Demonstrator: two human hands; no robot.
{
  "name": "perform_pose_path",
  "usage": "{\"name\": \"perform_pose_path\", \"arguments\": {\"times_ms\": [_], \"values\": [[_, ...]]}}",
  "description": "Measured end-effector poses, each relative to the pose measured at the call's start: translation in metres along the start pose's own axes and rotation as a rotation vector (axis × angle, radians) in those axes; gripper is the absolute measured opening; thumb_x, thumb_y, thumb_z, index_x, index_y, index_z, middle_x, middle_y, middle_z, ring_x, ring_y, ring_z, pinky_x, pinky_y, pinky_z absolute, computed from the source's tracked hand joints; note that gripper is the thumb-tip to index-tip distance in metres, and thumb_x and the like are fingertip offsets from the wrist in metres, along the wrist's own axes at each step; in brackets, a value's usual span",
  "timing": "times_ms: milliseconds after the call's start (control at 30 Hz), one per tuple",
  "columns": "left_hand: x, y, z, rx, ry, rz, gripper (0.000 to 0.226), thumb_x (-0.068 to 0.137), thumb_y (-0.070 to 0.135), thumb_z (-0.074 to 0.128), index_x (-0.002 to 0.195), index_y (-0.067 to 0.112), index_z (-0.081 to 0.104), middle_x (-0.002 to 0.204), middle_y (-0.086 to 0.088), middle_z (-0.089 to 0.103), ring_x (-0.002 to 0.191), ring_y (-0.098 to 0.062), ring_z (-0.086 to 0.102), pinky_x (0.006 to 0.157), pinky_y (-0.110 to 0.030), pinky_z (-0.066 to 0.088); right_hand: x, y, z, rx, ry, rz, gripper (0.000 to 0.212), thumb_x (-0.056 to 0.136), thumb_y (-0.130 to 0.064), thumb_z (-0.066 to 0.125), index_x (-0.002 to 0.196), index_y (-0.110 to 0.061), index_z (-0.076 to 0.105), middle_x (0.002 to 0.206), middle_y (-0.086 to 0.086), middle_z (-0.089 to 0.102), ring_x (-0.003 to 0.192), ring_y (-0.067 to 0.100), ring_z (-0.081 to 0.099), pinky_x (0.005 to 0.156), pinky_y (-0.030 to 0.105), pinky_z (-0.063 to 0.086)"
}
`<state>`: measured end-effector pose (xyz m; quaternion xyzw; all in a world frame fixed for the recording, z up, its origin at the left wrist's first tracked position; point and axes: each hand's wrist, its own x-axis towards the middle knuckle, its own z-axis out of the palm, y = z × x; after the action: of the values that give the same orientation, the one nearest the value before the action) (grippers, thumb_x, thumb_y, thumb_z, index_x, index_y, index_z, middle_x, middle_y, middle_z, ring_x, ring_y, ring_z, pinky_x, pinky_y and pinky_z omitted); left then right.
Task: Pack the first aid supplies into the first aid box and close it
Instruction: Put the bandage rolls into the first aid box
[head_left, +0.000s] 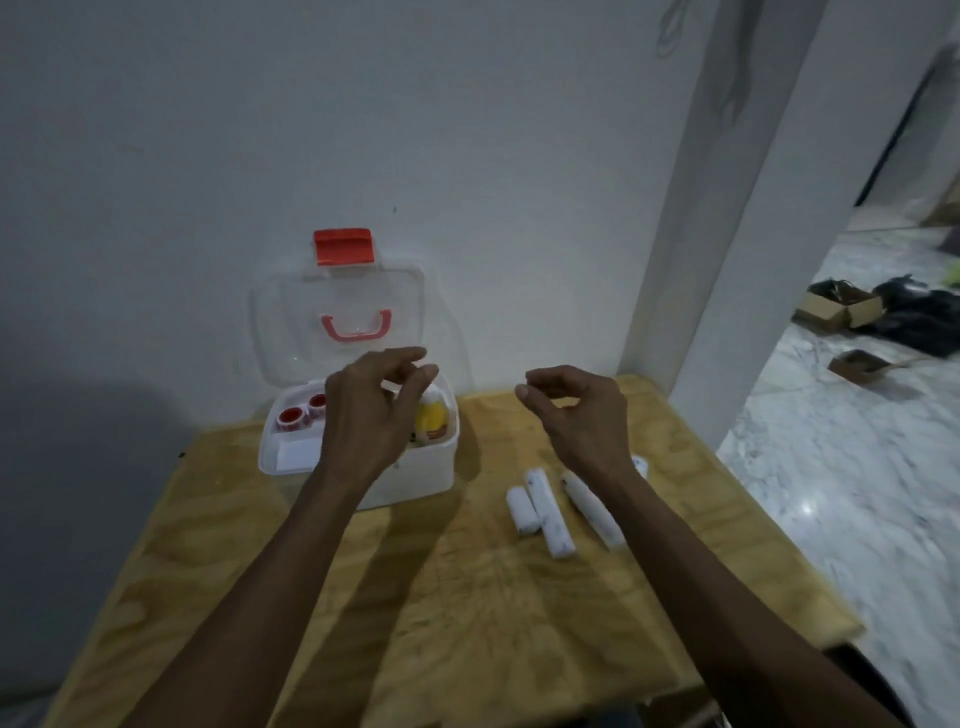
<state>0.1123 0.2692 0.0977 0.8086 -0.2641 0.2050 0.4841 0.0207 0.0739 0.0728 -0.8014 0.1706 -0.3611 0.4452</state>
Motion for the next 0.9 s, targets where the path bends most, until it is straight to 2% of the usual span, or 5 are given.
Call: {"name": "perform_pose_path", "arguments": {"times_ms": [167,233,533,800,900], "values": [[-0.046,0.033,0.032,-0.054,-0.133,-0.053,0.022,0.083,0.032,0.072,0.101,0.019,0.075,0.076,0.007,0.070,0.071,0.000,0.064,0.069,-0.027,0.055,-0.028,0.020,-0.037,-0.108,-0.036,0.093,0.015,0.079,-0.025,0.078,0.092,-0.017,0.077,0.076,-0.013,0.070,0.073,-0.008,0.065,0.066,0.003,0.045],[-0.063,0.035,0.049,-0.022,-0.200,-0.105,0.023,0.083,0.032,0.073,0.101,0.019,0.075,0.076,0.008,0.069,0.070,0.001,0.063,0.066,-0.021,0.052,-0.040,0.027,-0.040,-0.193,-0.085,0.131,0.015,0.079,-0.025,0.077,0.093,-0.019,0.077,0.075,-0.011,0.070,0.071,-0.005,0.065,0.068,0.009,0.047],[-0.093,0.022,0.081,0.090,-0.422,-0.308,0.030,0.084,0.033,0.068,0.108,0.016,0.072,0.089,-0.005,0.075,0.075,-0.011,0.069,0.072,-0.030,0.058,-0.070,0.045,-0.020,-0.476,-0.256,0.204,0.034,0.079,-0.044,0.065,0.108,-0.026,0.072,0.103,-0.007,0.073,0.096,0.012,0.065,0.085,0.038,0.052],[-0.090,0.021,0.083,0.107,-0.481,-0.371,0.026,0.084,0.033,0.067,0.105,0.020,0.072,0.078,0.002,0.073,0.062,0.001,0.061,0.060,-0.017,0.047,-0.067,0.049,-0.029,-0.585,-0.261,0.172,0.032,0.085,-0.040,0.054,0.112,-0.030,0.068,0.103,-0.009,0.073,0.102,0.016,0.061,0.092,0.038,0.045],[-0.089,0.022,0.086,0.099,-0.499,-0.385,0.025,0.082,0.035,0.066,0.101,0.021,0.074,0.077,0.003,0.074,0.068,-0.005,0.067,0.068,-0.028,0.058,-0.071,0.046,-0.027,-0.627,-0.294,0.168,0.037,0.087,-0.052,0.054,0.115,-0.030,0.067,0.106,-0.009,0.071,0.109,0.017,0.055,0.095,0.040,0.040]]}}
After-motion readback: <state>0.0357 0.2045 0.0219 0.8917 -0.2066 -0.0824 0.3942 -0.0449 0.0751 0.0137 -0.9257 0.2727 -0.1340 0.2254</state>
